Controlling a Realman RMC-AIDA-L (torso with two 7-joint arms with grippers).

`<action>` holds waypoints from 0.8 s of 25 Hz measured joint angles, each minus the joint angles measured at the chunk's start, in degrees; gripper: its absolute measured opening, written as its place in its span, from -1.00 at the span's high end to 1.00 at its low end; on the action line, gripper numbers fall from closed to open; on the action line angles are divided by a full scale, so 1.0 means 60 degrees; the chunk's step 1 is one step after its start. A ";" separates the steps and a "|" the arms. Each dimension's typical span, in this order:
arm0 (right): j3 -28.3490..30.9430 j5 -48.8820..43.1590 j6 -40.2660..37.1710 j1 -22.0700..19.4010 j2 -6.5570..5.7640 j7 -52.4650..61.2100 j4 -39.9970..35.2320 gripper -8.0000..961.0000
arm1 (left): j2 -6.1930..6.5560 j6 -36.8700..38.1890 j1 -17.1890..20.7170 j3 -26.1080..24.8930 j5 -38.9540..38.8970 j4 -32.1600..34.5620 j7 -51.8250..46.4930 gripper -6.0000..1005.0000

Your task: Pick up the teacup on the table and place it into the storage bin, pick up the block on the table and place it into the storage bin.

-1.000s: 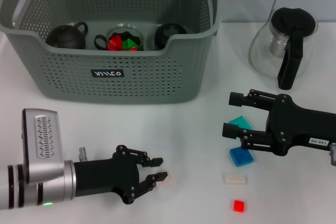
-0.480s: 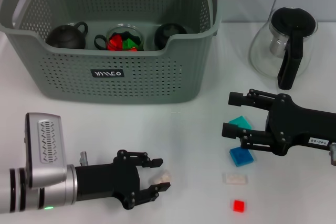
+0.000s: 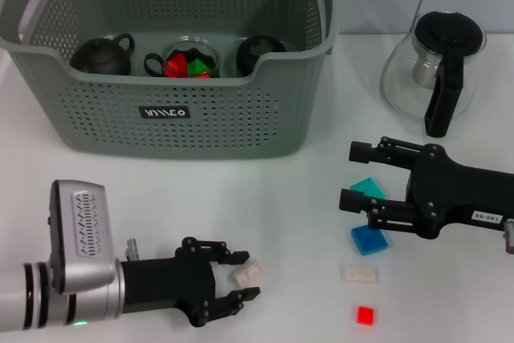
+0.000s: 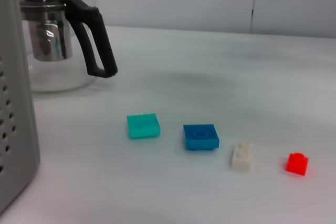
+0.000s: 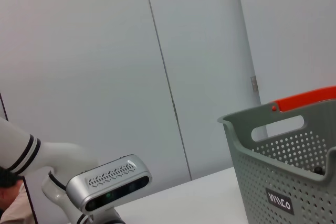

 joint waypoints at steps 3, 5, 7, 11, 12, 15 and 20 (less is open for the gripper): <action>0.0000 0.0000 -0.0003 -0.0010 0.0000 0.0000 0.0000 -0.67 | -0.0007 -0.0010 -0.0016 0.0016 0.0003 -0.0010 0.0007 0.09; 0.0000 0.0005 -0.0006 -0.0016 0.0000 0.0000 0.0001 -0.67 | -0.0002 0.0035 -0.0018 0.0020 0.0005 0.0002 0.0012 0.11; 0.0000 0.0010 -0.0008 -0.0021 0.0000 0.0000 0.0000 -0.67 | 0.0007 0.0042 -0.0020 0.0021 0.0005 0.0029 0.0013 0.13; 0.0000 0.0006 -0.0010 -0.0018 0.0000 0.0000 0.0000 -0.67 | 0.0007 0.0022 -0.0034 0.0115 0.0025 0.0049 0.0157 0.30; 0.0001 0.0002 -0.0010 -0.0015 0.0000 0.0000 0.0000 -0.67 | 0.0002 -0.0008 -0.0039 0.0193 0.0032 0.0049 0.0205 0.34; 0.0000 -0.0003 -0.0016 -0.0004 0.0000 0.0000 0.0000 -0.68 | -0.0009 -0.0044 -0.0043 0.0331 0.0019 0.0056 0.0236 0.46; 0.0000 0.0018 -0.0031 -0.0020 0.0000 0.0000 0.0000 -0.67 | -0.0003 0.0093 -0.0020 0.0295 -0.0016 0.0151 0.0237 0.65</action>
